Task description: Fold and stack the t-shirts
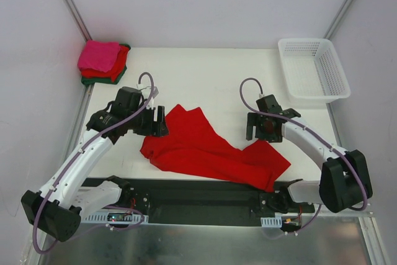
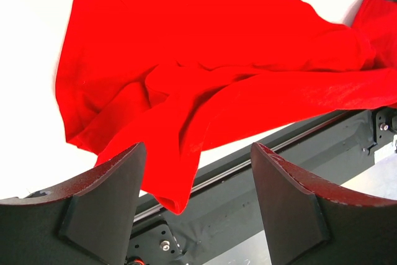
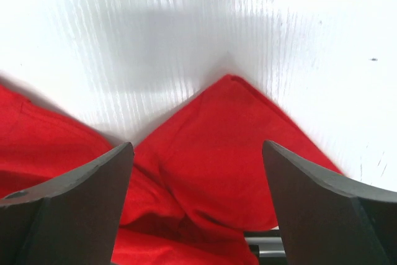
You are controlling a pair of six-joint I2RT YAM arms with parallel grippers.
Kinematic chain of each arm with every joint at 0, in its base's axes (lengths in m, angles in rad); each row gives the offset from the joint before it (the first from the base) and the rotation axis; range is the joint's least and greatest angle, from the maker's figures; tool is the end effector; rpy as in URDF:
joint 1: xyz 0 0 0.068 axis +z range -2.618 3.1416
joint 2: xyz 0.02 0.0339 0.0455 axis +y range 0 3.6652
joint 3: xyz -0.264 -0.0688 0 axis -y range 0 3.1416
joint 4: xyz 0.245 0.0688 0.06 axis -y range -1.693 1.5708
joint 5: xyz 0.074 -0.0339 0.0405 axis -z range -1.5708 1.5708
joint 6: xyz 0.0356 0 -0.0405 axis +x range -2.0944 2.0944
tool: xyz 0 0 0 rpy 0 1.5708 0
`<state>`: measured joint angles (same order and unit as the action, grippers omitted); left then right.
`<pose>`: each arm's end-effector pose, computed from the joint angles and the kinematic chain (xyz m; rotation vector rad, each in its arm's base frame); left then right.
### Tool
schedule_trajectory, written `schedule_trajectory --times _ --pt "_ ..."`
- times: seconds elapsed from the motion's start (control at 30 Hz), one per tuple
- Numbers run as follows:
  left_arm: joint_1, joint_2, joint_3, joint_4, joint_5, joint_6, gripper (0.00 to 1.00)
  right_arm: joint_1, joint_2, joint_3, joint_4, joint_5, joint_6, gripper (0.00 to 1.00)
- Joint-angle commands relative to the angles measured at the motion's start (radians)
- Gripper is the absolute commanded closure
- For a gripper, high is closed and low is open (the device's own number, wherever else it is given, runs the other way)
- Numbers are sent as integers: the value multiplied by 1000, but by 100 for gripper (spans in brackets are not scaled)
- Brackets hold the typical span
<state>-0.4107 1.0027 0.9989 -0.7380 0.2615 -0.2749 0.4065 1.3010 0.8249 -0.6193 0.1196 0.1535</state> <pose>0.1825 -0.0895 0.3219 0.2972 2.3520 -0.6431 0.2267 0.0929 0.2118 -0.2965 2.6361 0.0250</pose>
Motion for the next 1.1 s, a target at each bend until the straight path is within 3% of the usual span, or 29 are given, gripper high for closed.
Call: schedule_trajectory --times 0.0,0.5,0.93,1.07 --pt "6 -35 -20 9 4 -4 32 -26 32 36 32 -11 -38 12" --pt "4 -41 -26 9 -5 -3 32 -63 159 25 109 -40 -58 16" --pt "4 -47 -37 9 -21 0 32 -67 198 33 116 -57 -72 58" --pt "4 -44 -34 9 -21 2 32 -67 202 31 118 -57 -75 64"
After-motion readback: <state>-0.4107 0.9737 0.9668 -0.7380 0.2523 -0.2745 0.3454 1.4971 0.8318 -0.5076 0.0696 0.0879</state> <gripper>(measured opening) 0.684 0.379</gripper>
